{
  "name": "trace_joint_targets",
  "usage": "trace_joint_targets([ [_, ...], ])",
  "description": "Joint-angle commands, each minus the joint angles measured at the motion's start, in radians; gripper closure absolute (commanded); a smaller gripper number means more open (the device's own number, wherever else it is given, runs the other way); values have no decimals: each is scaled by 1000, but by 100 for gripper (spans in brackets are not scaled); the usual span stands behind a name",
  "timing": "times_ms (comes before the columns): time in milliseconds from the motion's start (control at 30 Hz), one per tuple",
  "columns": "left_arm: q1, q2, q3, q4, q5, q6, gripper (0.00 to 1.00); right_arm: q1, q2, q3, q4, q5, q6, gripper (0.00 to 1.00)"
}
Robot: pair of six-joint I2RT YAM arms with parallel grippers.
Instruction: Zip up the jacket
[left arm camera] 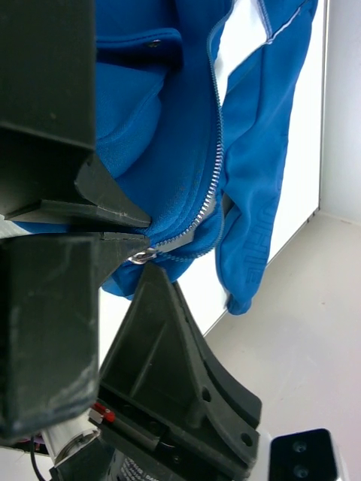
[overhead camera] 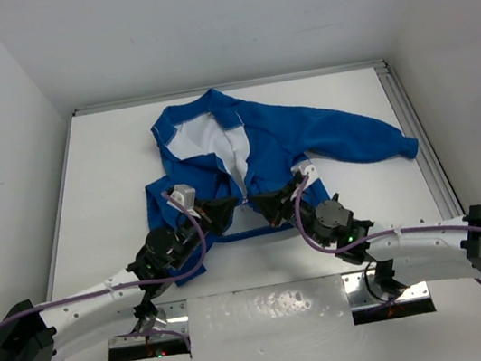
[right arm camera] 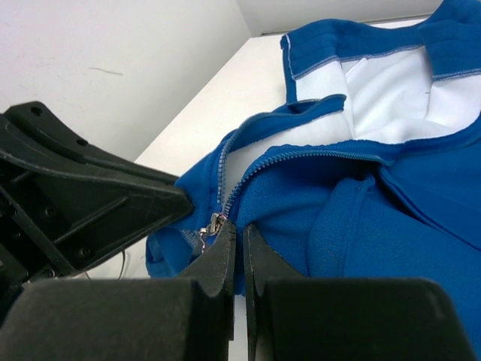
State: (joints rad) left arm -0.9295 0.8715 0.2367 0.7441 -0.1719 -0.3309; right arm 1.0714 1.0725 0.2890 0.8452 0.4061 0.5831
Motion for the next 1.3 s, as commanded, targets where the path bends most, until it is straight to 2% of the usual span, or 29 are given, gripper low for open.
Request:
trace_joint_targets([
  [0,0,6,12,77,46,-16,100,12,-8,44,126,13,-6,100],
  [267,0,12,23,74,86,-10,100,10,20,79,97,2,24,100],
  [700,0,18,85,-18,166,15,100,10,-83,180,-181,-30,35,100],
  [967,0,20,144,-126,111,-28,100,10,-158,179,-261,-72,54,100],
  [1267,0,34,176,-170,120,-69,100,10,-206,180,-299,-82,54,100],
])
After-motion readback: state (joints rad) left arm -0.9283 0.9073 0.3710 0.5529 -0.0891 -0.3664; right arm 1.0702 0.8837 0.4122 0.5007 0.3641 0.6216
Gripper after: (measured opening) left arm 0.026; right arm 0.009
